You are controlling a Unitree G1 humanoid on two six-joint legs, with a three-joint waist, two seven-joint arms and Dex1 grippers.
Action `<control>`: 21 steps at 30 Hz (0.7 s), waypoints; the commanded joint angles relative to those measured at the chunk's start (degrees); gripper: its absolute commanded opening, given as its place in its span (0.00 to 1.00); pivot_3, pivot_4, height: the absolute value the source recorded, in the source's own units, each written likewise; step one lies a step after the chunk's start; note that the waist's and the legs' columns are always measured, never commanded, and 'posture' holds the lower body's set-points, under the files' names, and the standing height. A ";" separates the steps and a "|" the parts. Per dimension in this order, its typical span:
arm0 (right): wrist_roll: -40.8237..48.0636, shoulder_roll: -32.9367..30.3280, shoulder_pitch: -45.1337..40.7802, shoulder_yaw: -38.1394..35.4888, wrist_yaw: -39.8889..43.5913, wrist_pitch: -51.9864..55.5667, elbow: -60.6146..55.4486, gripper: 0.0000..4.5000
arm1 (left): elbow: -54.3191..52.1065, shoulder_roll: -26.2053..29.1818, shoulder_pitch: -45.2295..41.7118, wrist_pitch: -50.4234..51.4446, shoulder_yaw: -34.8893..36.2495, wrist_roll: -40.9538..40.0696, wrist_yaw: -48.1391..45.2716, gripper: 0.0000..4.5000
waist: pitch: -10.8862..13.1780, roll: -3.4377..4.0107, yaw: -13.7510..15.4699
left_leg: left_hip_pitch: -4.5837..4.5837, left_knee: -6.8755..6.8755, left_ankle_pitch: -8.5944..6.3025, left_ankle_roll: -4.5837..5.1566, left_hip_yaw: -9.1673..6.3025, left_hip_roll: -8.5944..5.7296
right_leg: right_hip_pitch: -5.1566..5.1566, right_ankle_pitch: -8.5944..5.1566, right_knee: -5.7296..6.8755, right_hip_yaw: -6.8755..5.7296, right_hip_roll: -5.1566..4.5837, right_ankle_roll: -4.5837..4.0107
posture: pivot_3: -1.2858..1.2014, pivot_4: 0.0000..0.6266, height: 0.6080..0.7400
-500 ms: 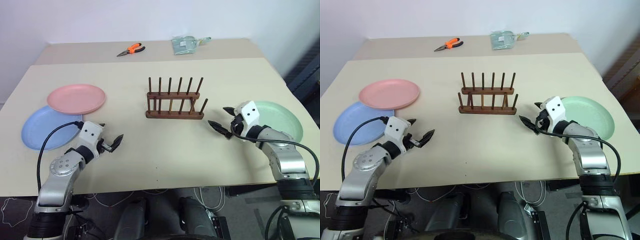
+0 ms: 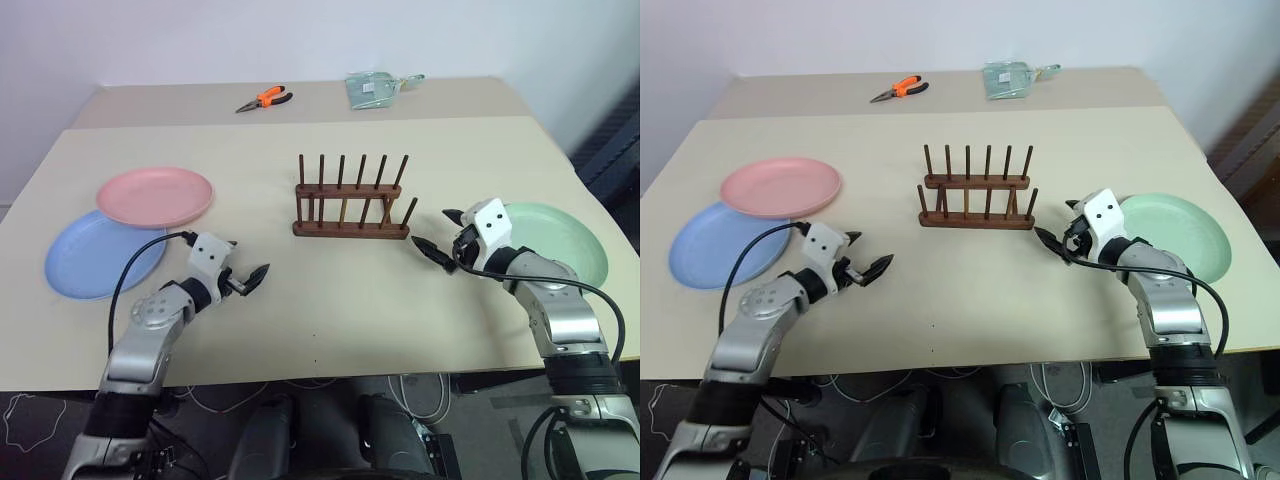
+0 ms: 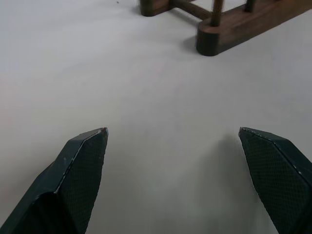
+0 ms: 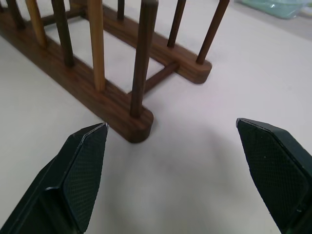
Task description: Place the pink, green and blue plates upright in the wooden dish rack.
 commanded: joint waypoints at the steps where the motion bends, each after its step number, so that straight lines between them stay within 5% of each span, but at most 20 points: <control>1: -0.49 0.90 1.82 -1.02 -3.00 0.44 -6.19 0.96 | 8.51 -0.87 -7.47 -4.61 -2.91 1.01 -5.16 0.98 | 0.00 -0.01 0.26 | 0.00 0.01 0.00 0.00 0.00 -0.02 | 0.01 0.04 0.01 -0.01 0.00 0.08 | 0.52 0.24 0.98; 9: -1.50 3.07 10.22 -2.51 -9.14 3.31 -16.83 0.96 | 43.36 -7.18 -28.68 -16.74 -9.23 6.70 -15.86 0.98 | -0.01 -0.04 1.08 | -0.03 0.06 0.00 0.04 0.02 -0.07 | 0.04 0.09 -0.01 -0.06 0.04 0.21 | 0.52 0.24 0.98; 12: -1.33 2.97 12.47 -3.46 -10.33 4.25 -19.70 1.00 | 50.10 -8.67 -31.89 -20.40 -9.73 8.66 -16.09 0.80 | -0.03 -0.07 1.06 | -0.03 0.08 -0.02 0.08 0.03 -0.08 | 0.05 0.08 0.00 -0.05 0.03 0.25 | 0.52 0.24 0.98; 17: -1.44 2.22 14.47 -4.06 -10.08 4.75 -20.64 1.00 | 50.60 -9.75 -31.49 -24.09 -9.84 8.77 -19.38 0.27 | -0.05 -0.08 0.95 | -0.01 0.16 -0.02 0.08 0.02 -0.06 | 0.12 0.08 0.02 -0.05 0.03 0.25 | 0.52 0.24 0.98; 21: -1.53 1.19 14.29 -4.43 -9.21 4.79 -19.93 1.00 | 42.66 -8.19 -27.25 -23.50 -10.19 7.61 -23.66 0.27 | -0.05 -0.07 0.71 | 0.01 0.12 -0.02 0.08 0.01 -0.02 | 0.10 0.08 0.05 -0.05 0.05 0.25 | 0.52 0.24 0.98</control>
